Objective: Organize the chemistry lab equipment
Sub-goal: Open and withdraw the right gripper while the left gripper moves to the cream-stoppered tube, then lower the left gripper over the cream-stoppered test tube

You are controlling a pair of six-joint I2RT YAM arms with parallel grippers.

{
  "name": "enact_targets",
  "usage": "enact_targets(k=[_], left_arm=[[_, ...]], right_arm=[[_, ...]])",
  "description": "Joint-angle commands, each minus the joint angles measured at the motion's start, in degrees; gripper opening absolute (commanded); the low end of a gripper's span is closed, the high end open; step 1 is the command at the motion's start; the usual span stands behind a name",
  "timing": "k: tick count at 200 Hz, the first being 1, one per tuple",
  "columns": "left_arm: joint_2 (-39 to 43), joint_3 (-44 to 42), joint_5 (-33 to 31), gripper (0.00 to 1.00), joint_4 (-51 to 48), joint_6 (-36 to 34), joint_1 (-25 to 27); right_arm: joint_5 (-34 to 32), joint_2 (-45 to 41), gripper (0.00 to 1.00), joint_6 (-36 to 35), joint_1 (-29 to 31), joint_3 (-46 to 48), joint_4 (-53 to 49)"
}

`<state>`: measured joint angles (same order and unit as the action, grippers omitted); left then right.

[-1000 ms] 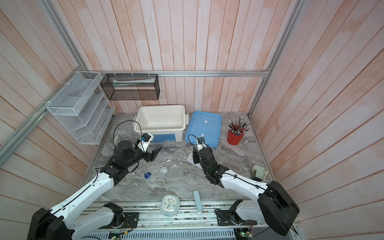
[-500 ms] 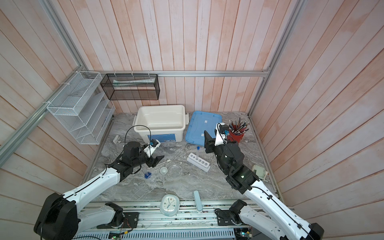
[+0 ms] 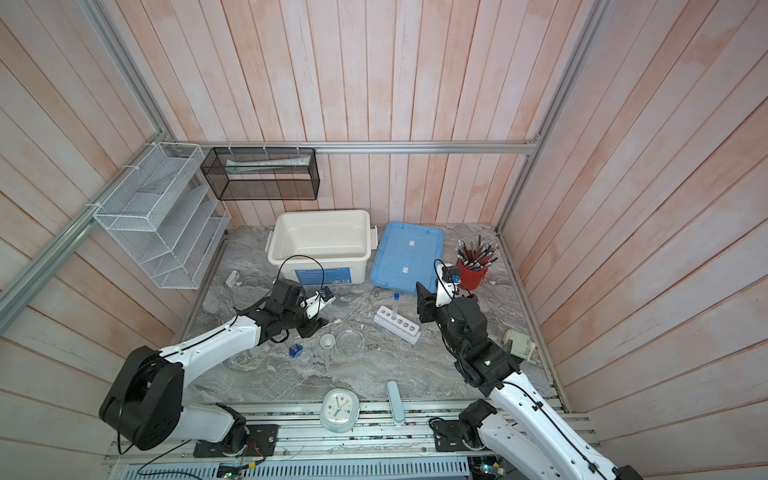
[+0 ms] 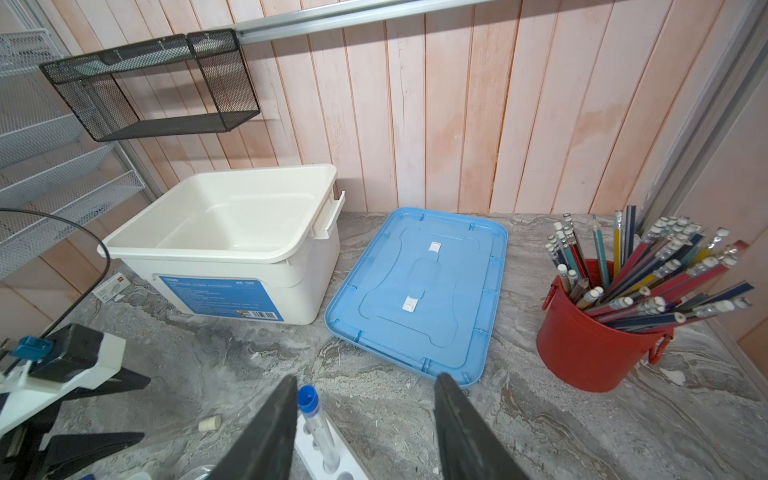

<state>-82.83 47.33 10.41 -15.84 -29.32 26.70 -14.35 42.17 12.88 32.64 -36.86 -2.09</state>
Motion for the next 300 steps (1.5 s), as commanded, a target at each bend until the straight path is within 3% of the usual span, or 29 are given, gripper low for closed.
enact_targets(k=[1,57,98,172,300], left_arm=[[-1.6,3.8,-2.6,0.57,-5.9,-3.9,0.0],[-7.0,12.5,-0.4,0.57,-18.8,-11.5,-1.1],[-11.1,15.7,-2.3,0.57,-23.0,-15.0,-1.4],[-15.7,16.3,-6.8,0.55,-21.9,-15.3,-1.5],[-19.3,16.8,-3.9,0.51,-21.8,-14.8,-1.2]], right_arm=[[3.9,-0.7,0.54,1.4,-1.4,1.9,1.7],[9.4,-1.8,0.54,3.0,-5.4,5.8,4.2],[12.2,-2.3,0.54,3.4,-8.2,7.3,5.2],[15.5,-1.4,0.54,4.4,-11.4,9.2,7.1],[17.7,1.7,0.54,4.9,-13.4,9.4,9.6]])
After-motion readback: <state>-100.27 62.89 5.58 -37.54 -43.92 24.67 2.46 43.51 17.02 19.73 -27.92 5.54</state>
